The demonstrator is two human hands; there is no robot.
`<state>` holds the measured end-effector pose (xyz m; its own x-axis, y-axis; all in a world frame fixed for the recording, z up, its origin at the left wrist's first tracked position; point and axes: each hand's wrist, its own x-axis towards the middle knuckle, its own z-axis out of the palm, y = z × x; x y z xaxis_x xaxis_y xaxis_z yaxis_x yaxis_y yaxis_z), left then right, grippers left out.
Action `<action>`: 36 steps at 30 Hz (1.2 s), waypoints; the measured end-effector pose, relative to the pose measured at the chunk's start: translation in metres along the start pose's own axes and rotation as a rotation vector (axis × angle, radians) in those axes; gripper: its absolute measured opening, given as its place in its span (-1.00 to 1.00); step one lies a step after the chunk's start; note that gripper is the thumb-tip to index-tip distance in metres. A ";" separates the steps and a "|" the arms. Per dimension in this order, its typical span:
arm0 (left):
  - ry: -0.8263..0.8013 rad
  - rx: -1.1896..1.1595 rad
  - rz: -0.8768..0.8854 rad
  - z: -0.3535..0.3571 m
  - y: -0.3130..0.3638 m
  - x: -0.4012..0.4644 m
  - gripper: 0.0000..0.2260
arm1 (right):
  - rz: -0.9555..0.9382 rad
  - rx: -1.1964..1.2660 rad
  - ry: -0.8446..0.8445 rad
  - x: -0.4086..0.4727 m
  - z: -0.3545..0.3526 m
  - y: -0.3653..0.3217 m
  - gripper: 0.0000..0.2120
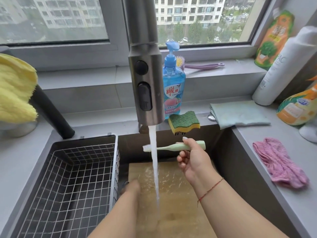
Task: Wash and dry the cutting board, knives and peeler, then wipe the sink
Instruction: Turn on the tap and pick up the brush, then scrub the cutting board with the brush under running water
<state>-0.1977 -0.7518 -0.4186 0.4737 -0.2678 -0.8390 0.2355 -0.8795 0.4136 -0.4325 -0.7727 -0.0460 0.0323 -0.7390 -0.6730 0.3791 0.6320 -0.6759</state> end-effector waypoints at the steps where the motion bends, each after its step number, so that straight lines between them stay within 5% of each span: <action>1: -0.106 -0.003 0.058 -0.010 0.015 -0.068 -0.68 | -0.002 0.000 0.002 0.000 -0.001 -0.001 -0.83; 3: -0.082 0.008 0.046 -0.024 0.034 -0.155 -0.59 | -0.008 -0.005 0.005 -0.002 -0.003 -0.003 -0.84; 10: -0.067 0.047 0.140 -0.046 0.046 -0.227 -0.41 | -0.032 -0.018 -0.100 -0.018 -0.023 -0.009 -0.83; 14: -0.199 -0.007 0.150 -0.055 0.043 -0.267 -0.62 | -0.022 0.034 -0.209 -0.033 -0.037 -0.009 -0.65; 18: -0.284 -0.118 0.155 -0.059 0.040 -0.292 -0.59 | 0.020 0.101 -0.293 -0.047 -0.050 -0.006 -0.44; 23: -0.306 -0.245 0.206 -0.052 0.031 -0.303 -0.57 | 0.068 0.052 -0.366 -0.058 -0.066 0.003 -0.58; 27: -0.108 -0.164 0.416 -0.045 0.030 -0.310 -0.54 | 0.048 -0.124 -0.367 -0.067 -0.071 0.006 -0.66; 34: -0.109 -0.174 0.503 -0.093 0.053 -0.328 -0.57 | -0.097 -0.674 -0.334 -0.097 -0.059 0.008 -0.88; 36: -0.118 -0.208 0.508 -0.110 0.059 -0.334 -0.56 | -0.134 -0.879 -0.300 -0.105 -0.055 0.015 -0.73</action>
<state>-0.2488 -0.6713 -0.0747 0.4756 -0.6902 -0.5454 0.1707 -0.5358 0.8269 -0.4811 -0.6728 -0.0020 0.3224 -0.7703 -0.5502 -0.4339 0.3963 -0.8091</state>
